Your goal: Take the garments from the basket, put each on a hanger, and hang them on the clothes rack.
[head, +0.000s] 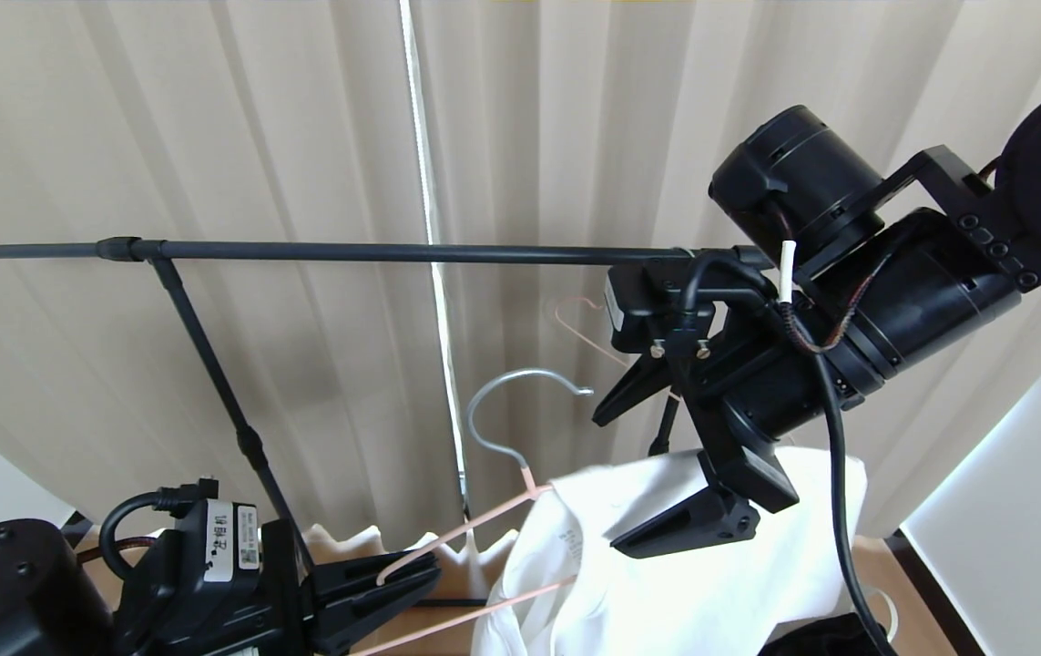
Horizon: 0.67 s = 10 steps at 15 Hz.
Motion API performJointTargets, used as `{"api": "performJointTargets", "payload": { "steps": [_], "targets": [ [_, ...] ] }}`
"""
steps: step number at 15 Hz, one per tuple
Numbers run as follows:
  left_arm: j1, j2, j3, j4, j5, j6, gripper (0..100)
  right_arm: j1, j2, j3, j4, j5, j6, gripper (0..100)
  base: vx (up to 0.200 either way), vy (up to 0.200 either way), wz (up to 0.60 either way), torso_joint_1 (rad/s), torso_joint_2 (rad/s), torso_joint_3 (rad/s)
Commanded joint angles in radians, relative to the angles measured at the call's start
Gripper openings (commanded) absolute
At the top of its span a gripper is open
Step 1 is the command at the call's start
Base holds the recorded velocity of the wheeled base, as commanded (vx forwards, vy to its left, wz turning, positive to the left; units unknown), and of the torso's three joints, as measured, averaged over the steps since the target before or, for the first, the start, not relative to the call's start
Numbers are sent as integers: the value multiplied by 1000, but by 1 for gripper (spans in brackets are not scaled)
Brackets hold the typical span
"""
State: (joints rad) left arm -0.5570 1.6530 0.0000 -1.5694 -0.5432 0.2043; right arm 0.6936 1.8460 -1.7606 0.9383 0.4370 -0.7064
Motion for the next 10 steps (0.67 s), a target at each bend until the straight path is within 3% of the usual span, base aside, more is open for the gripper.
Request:
{"api": "performJointTargets", "payload": {
  "steps": [1, 10],
  "targets": [
    [-1, -1, 0, -1, 0, 0, 0, 7, -1, -3, 0, -8, -1, 100, 0, 0, 0, 0, 0, 0],
    [-15, -10, 0, -1, 0, 7, 0, 10, 4, -20, -1, -17, 15, 100, 0, 0, 0, 0, 0, 0]
  ]
}}
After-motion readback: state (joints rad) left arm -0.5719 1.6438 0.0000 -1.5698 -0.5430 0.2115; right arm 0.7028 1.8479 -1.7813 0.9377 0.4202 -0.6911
